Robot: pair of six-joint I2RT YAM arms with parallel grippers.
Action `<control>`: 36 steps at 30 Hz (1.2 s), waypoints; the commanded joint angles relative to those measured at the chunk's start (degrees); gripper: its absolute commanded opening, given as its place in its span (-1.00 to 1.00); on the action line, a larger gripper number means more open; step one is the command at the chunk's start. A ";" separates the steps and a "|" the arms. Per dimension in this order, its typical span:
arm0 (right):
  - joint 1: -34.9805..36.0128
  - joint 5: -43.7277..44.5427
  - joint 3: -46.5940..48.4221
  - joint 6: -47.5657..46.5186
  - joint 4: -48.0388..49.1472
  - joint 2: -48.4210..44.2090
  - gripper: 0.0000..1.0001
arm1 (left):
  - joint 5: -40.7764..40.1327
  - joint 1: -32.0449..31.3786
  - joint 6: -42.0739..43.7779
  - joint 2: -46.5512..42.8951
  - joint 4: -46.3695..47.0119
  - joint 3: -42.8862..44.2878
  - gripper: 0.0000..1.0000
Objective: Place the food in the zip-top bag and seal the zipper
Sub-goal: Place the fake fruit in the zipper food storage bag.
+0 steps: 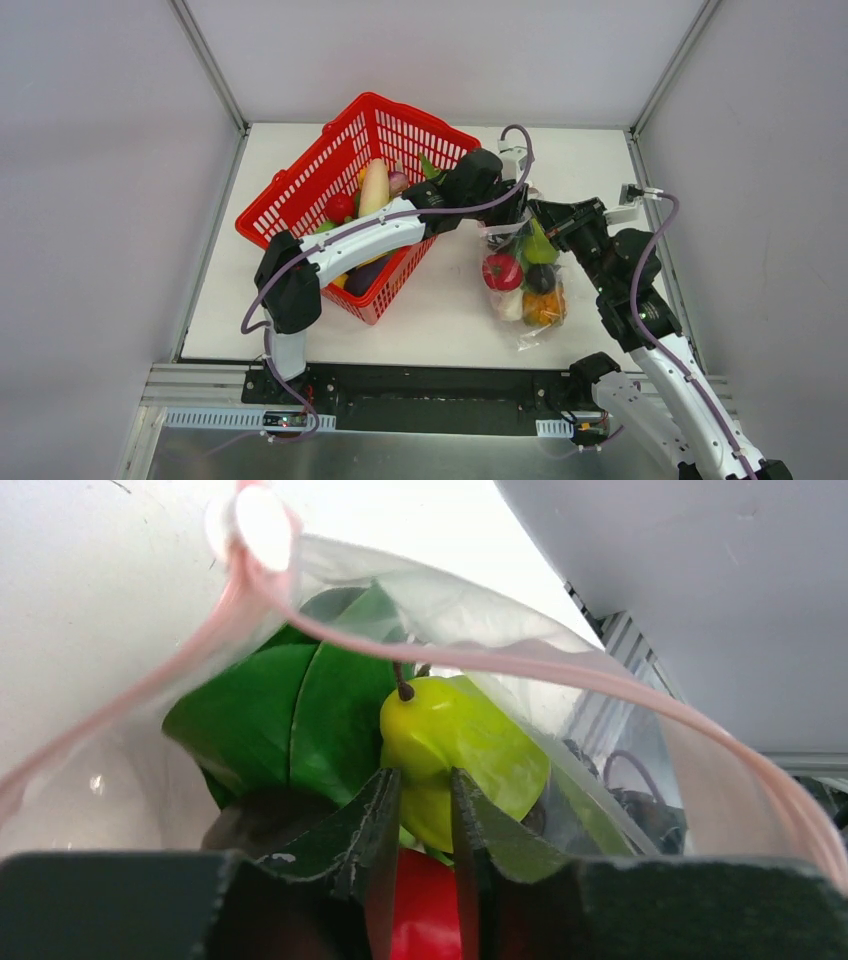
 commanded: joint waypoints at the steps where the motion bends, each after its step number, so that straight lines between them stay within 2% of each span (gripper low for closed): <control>1: 0.20 1.14 1.15 -0.34 7.87 -1.74 -1.00 | 0.94 -0.39 2.51 -1.75 -2.61 1.84 -0.39; 6: 0.17 3.05 0.88 -1.31 6.80 -2.86 -1.00 | -2.95 -0.26 4.53 -6.71 -3.82 1.45 -0.03; 16: 0.22 3.30 0.75 -2.10 5.74 -2.51 -1.00 | -6.25 -0.26 8.09 -13.60 -6.98 0.88 0.35; 26: 0.22 2.00 0.75 -2.02 5.77 -1.19 -1.00 | -11.52 -0.32 12.77 -18.53 -13.36 0.77 0.42; 31: 0.16 1.57 0.74 -1.91 5.90 -0.34 -1.00 | -18.14 -0.30 15.74 -22.57 -16.73 -0.99 0.51; 36: 0.23 1.21 0.78 -1.69 5.95 0.21 -1.00 | -26.40 -0.19 17.05 -28.09 -14.80 -7.15 0.56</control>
